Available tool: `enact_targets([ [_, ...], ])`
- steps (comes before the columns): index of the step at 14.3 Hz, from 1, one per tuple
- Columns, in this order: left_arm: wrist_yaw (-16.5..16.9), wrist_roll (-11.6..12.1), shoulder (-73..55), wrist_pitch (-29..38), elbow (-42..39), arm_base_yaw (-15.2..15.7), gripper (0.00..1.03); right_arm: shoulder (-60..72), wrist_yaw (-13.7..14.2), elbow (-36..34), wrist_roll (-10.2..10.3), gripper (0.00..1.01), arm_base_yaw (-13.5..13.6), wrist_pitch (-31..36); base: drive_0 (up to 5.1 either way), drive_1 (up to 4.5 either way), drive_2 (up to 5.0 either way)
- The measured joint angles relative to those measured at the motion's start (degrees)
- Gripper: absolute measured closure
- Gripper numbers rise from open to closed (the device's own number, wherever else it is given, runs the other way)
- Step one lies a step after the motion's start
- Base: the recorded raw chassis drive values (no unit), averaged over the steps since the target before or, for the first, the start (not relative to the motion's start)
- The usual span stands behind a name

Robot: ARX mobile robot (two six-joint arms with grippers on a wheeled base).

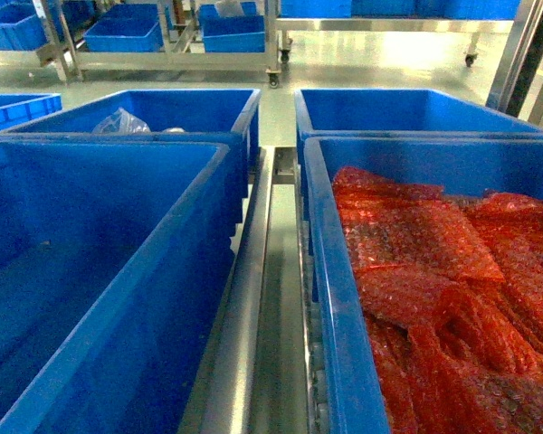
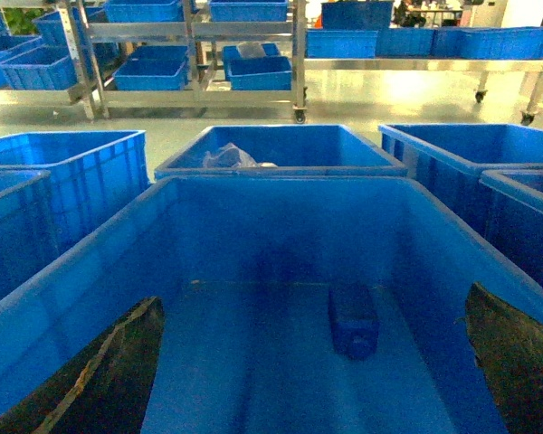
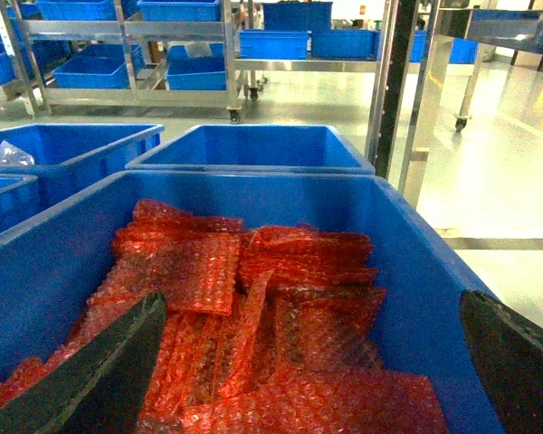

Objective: Pick blue part to blue bin on bottom shelf

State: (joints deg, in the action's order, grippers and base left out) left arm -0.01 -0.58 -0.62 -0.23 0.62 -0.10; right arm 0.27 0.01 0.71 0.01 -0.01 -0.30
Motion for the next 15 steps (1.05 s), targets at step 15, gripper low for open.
enact_targets([
  [15,-0.02,0.00,0.00,0.00,0.00,0.00,0.05,0.00,0.00,0.00,0.00,0.03,0.00,0.00,0.0,0.00,0.0],
])
